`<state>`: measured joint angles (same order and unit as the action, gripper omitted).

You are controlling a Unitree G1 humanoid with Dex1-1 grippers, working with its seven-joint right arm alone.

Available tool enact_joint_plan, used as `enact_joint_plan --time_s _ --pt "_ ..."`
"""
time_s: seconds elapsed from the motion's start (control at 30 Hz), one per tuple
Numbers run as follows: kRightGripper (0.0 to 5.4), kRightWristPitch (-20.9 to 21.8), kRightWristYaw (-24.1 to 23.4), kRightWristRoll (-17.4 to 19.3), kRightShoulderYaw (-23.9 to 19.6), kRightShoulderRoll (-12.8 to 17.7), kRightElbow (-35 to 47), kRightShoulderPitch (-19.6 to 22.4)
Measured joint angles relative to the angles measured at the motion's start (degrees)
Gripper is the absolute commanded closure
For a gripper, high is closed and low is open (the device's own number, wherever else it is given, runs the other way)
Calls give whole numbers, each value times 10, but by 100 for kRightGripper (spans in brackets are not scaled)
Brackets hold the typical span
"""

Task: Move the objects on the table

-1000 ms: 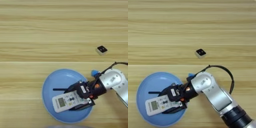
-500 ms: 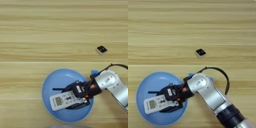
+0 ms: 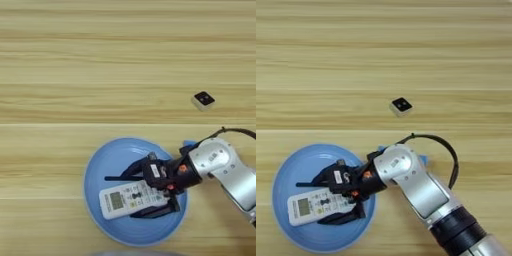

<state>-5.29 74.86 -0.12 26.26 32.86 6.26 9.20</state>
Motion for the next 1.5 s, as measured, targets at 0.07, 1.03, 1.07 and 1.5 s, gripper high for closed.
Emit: enact_joint_plan --time_s 0.07,1.03,1.07,1.5 --pt "44 -9 0 8 -9 1 8 0" --pt "3 -60 -8 131 -248 63 -124 87" --pt "3 -49 -6 127 -254 72 -144 88" --pt "3 59 -15 64 -256 92 -329 109"
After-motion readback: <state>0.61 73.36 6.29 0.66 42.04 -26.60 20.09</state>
